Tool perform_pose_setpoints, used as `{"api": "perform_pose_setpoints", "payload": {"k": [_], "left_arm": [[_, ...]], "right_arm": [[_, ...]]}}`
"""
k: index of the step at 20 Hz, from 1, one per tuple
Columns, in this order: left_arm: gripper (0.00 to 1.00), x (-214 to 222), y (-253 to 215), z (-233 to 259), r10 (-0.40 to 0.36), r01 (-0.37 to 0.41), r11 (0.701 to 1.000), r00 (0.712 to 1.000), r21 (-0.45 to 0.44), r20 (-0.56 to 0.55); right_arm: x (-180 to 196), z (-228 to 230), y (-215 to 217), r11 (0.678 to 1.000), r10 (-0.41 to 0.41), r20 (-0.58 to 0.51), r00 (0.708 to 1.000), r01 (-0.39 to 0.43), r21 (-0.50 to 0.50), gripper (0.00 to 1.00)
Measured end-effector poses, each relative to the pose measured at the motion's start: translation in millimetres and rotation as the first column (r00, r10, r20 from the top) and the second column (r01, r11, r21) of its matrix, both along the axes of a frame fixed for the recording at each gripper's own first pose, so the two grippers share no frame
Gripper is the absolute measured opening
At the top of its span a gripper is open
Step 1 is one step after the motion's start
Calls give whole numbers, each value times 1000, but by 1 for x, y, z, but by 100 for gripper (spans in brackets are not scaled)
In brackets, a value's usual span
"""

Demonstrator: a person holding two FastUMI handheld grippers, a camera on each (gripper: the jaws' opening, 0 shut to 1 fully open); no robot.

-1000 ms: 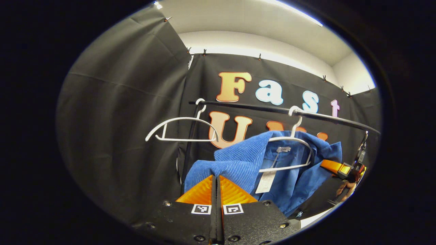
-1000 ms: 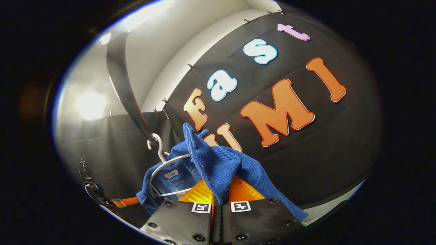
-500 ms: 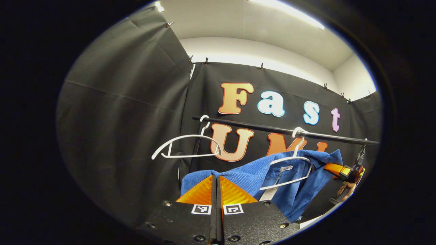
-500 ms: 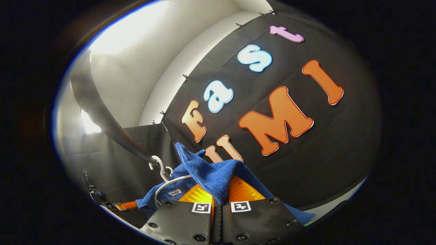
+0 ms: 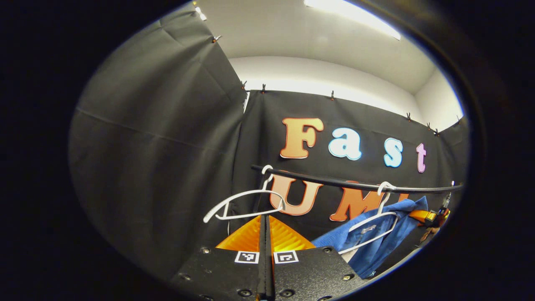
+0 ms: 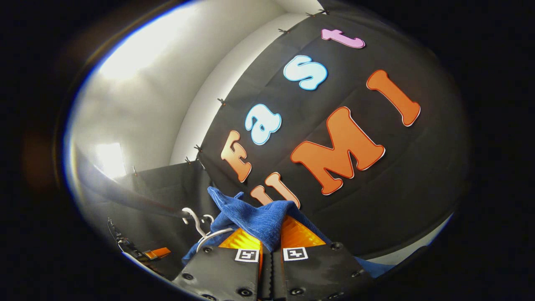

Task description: Grasp the clothes on the hanger with both hands and then place them into the laundry hamper below.

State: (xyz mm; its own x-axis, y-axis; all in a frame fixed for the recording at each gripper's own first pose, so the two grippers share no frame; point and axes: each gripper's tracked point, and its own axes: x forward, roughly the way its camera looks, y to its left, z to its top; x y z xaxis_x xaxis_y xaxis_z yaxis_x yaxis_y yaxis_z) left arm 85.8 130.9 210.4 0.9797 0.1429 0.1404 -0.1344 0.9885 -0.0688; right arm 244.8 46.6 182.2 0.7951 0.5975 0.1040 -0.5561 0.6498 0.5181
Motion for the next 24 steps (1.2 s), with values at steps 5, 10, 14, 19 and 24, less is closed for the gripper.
{"api": "perform_pose_setpoints", "payload": {"k": [5,10,14,19,24], "left_arm": [[0,-9,-53,-49,-231,214,967,965,-141,-121],[21,-18,-107,-102,-322,308,946,923,-98,-210],[58,-16,-129,-134,-333,326,943,910,-70,-247],[86,4,-121,-162,-285,278,958,920,-65,-268],[86,36,-109,-199,-200,206,978,928,-13,-316]], "right_arm": [[10,10,0,999,-34,40,999,34,-10,8],[10,11,3,997,-57,58,997,59,-40,8],[5,11,0,996,-63,61,996,67,-52,8],[3,8,0,996,-64,55,996,68,-64,8],[1,11,1,995,-60,64,996,65,-79,8]]}}
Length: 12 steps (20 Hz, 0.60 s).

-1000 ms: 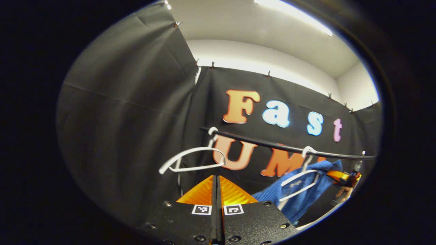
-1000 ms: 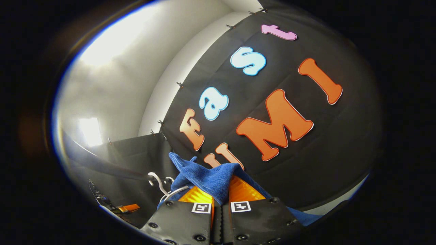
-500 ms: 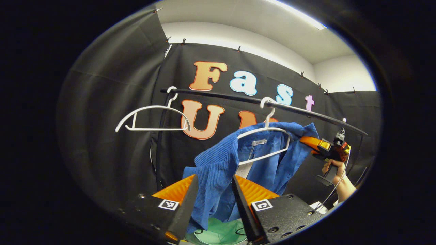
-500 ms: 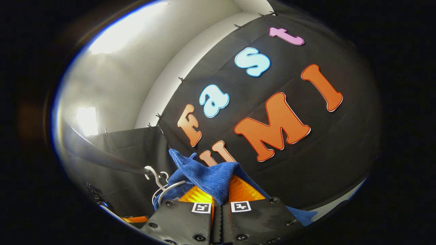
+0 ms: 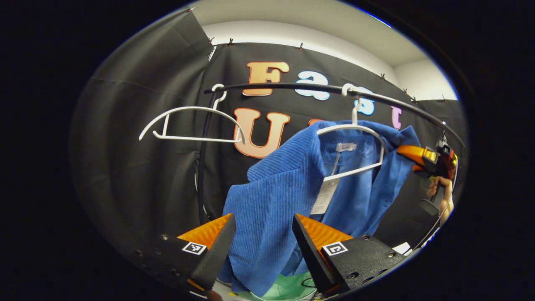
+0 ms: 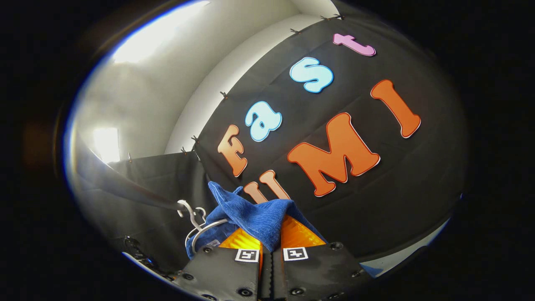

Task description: Grasp the clothes on the hanger with both hands and then place them into the laundry hamper below.

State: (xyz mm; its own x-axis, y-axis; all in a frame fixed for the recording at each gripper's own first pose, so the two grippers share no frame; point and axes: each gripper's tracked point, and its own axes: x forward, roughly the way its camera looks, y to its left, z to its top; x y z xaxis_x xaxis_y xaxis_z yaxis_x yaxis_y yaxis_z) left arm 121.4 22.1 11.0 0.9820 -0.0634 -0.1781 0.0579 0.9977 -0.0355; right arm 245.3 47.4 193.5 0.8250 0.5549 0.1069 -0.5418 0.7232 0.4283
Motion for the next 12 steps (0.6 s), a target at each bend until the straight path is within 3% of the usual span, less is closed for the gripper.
{"api": "perform_pose_setpoints", "payload": {"k": [3,5,7,9,10,12], "left_arm": [[86,13,1,-13,14,-16,999,999,-34,-32],[85,20,-7,-17,-15,10,996,998,-88,-54],[65,24,-6,-18,-10,2,993,997,-114,-71],[23,30,6,-17,39,-46,996,996,-78,-84],[2,29,1,-12,10,-17,997,996,-80,-89],[0,24,4,2,-8,-2,994,996,-108,-89]], "right_arm": [[-1,6,-1,1000,13,14,1000,-13,3,8],[-4,9,-3,1000,28,21,999,-28,10,8],[-5,12,-3,999,43,33,999,-43,8,7],[-6,17,-2,998,65,43,997,-66,11,8],[-4,19,-2,997,71,42,997,-71,16,8],[4,18,-8,998,63,36,997,-63,14,8]]}}
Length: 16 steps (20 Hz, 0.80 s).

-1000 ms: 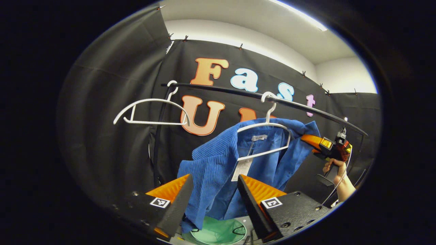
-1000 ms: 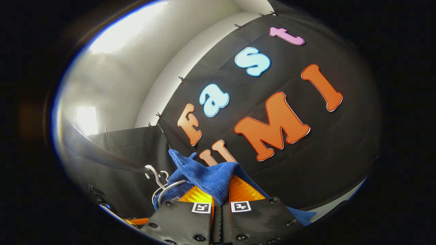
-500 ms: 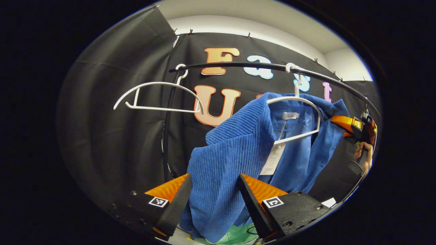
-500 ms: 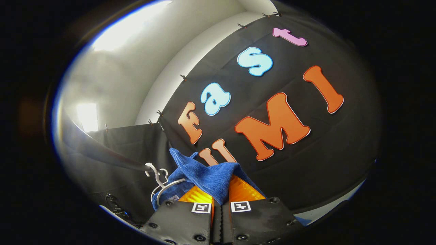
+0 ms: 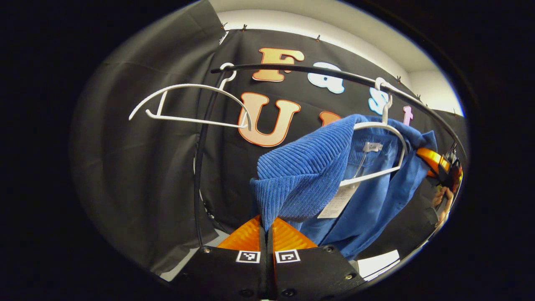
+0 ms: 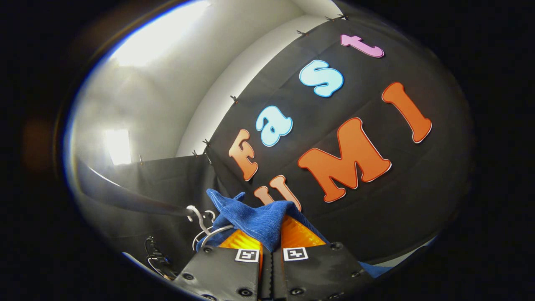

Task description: Grasp the clothes on the hanger with both hands and then place them into the laundry hamper below.

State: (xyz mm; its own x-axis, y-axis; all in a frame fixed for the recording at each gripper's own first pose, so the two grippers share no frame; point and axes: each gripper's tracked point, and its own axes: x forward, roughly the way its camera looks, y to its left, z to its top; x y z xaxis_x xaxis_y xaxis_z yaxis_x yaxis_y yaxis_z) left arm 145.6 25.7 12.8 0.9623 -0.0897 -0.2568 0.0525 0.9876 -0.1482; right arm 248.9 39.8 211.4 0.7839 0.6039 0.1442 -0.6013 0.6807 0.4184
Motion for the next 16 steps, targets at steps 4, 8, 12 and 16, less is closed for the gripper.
{"api": "perform_pose_setpoints", "payload": {"k": [4,8,12,16], "left_arm": [[0,-8,34,43,16,-16,1000,999,-5,40],[0,-17,58,85,40,-39,999,992,-11,120],[0,-20,72,136,44,-42,999,977,-15,209],[0,-10,75,161,30,-26,999,969,-20,244]], "right_arm": [[9,-3,-4,1000,0,-19,1000,0,4,8],[16,-4,3,1000,23,-43,999,-23,8,8],[20,1,7,999,31,-46,998,-31,11,8],[29,5,13,1000,30,-49,998,-30,3,8]]}}
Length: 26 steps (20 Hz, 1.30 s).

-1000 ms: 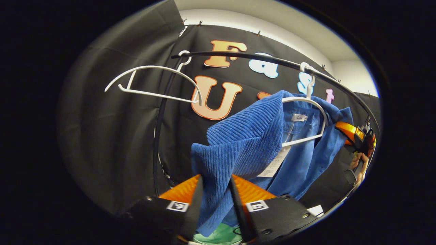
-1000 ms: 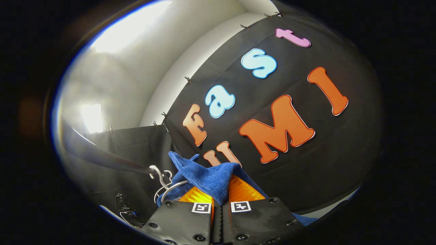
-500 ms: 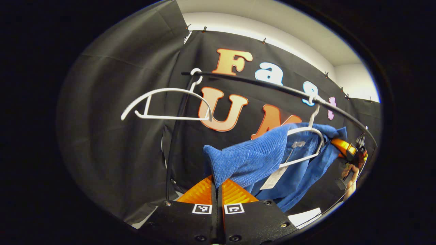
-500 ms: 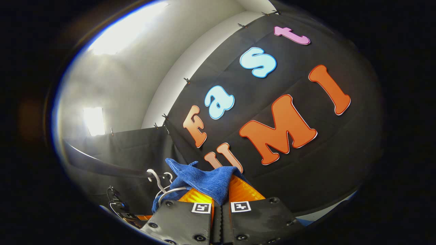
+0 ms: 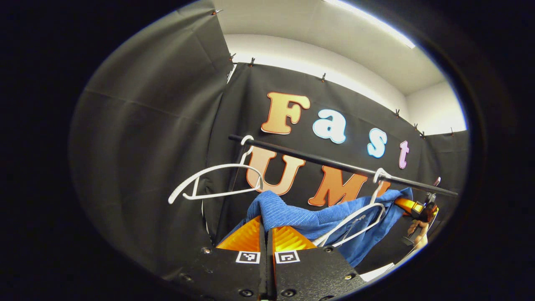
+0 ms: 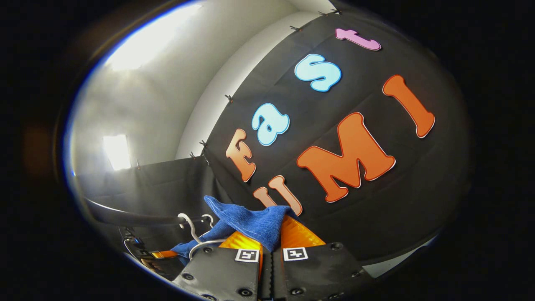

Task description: Grasp the clothes on the hanger with both hands and then place them into the laundry hamper below.

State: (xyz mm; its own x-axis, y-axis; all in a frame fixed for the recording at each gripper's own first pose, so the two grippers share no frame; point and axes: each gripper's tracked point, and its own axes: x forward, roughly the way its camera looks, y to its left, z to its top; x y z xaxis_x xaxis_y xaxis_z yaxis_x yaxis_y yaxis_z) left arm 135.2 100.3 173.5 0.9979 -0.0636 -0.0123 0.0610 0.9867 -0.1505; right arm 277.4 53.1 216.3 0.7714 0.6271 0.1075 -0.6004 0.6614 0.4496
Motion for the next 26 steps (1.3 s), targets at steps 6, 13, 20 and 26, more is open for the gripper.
{"api": "perform_pose_setpoints", "payload": {"k": [6,13,20,26], "left_arm": [[0,33,6,5,-20,21,1000,1000,16,-21],[0,64,10,-26,-21,27,998,995,58,-95],[0,74,12,-65,-39,53,995,985,84,-166],[0,73,16,-100,-49,63,997,972,54,-229]], "right_arm": [[17,-2,-8,999,-37,-17,999,36,-17,7],[44,-17,-34,990,-143,-68,987,144,5,7],[50,-75,-42,978,-207,-148,967,200,-62,7],[42,-113,-52,970,-240,-203,949,229,-77,7]]}}
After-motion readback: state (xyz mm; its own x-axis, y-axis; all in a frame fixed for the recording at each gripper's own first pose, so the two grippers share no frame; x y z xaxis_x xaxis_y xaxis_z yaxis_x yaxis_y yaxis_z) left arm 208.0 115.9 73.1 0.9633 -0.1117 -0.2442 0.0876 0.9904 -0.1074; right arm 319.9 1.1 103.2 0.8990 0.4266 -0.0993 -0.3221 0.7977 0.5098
